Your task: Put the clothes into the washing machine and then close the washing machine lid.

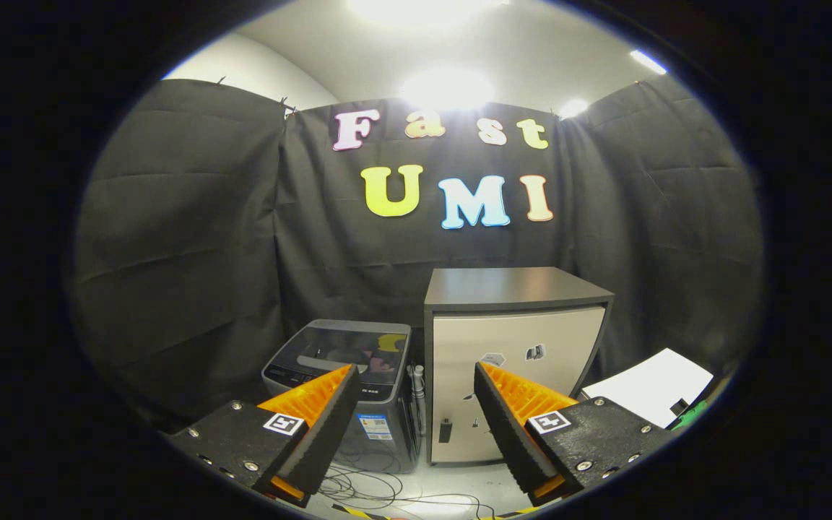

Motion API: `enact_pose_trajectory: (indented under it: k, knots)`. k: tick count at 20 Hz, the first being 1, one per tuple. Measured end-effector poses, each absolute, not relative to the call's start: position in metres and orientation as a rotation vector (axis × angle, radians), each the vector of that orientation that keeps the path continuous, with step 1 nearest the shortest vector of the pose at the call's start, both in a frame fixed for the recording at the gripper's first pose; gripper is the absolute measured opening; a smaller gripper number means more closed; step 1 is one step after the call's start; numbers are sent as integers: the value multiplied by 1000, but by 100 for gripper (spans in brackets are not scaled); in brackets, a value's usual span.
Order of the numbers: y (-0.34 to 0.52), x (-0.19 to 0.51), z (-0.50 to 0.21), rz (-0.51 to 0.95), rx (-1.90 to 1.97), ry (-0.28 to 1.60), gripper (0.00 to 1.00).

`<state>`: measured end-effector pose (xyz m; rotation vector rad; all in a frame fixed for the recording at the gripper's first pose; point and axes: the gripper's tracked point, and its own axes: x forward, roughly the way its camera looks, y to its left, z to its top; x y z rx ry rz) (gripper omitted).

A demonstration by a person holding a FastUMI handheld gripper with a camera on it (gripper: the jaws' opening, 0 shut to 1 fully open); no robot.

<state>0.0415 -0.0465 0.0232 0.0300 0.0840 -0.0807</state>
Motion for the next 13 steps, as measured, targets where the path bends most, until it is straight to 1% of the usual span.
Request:
enact_pose_trajectory:
  k: [7, 13]
  knots:
    - [-33, 30, 25, -73, -9, 62, 97]
    - [-21, 34, 19, -58, -40, 73, 97]
